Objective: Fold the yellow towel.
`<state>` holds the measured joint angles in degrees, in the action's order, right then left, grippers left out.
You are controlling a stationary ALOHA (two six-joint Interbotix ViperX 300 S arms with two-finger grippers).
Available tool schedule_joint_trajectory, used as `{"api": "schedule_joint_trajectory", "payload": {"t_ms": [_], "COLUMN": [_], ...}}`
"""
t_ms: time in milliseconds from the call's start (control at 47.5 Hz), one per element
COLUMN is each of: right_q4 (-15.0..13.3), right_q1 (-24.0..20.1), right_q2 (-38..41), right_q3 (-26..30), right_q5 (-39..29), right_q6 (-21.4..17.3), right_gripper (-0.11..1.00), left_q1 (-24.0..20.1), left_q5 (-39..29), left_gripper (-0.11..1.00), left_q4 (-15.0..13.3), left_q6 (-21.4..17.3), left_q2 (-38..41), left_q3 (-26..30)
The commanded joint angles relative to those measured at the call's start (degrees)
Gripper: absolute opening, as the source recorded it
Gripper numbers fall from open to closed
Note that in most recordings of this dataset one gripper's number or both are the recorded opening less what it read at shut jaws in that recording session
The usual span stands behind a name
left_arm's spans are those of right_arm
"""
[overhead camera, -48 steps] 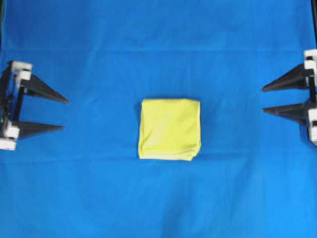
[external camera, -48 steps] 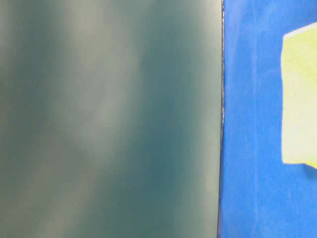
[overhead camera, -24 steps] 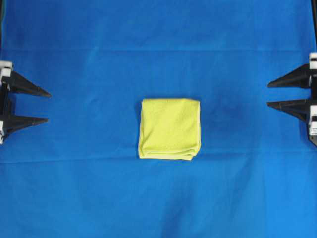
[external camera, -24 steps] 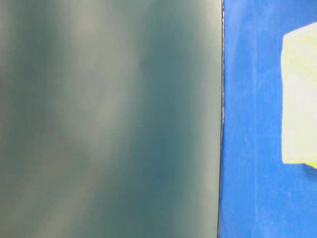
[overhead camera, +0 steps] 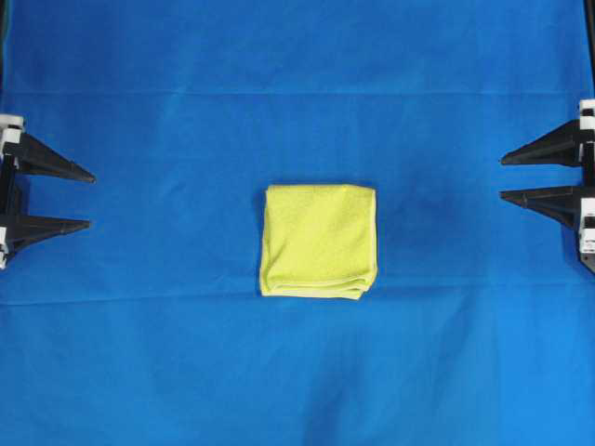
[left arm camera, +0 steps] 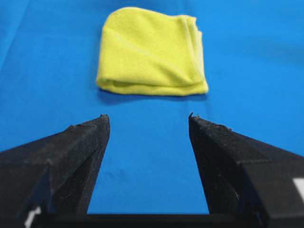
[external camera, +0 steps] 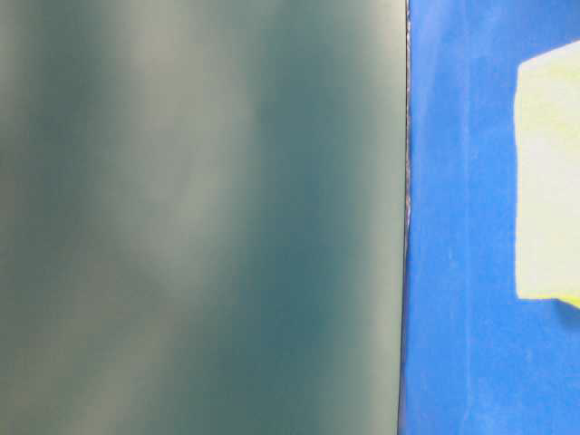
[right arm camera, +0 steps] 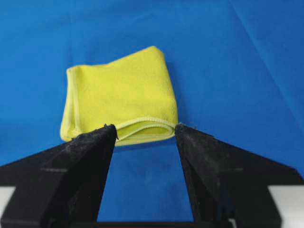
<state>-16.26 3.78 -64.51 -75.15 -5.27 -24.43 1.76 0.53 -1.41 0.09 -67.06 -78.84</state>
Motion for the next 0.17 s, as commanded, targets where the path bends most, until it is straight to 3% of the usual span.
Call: {"api": "schedule_joint_trajectory", "payload": {"t_ms": [0, 147], "right_q4": [0.1, 0.1], "right_q1": [0.1, 0.1], "right_q2": [0.9, 0.8], "right_q3": [0.6, 0.6], "right_q5": [0.5, 0.5], "right_q6": [0.0, 0.0], "right_gripper": [0.58, 0.58], "left_q1": [-0.2, -0.2], "left_q5": [0.4, 0.4], "left_gripper": [0.65, 0.65], "left_q4": [0.0, 0.1], "left_q6": [0.0, 0.0], "left_q2": [0.4, 0.4], "left_q3": [0.7, 0.7]}}
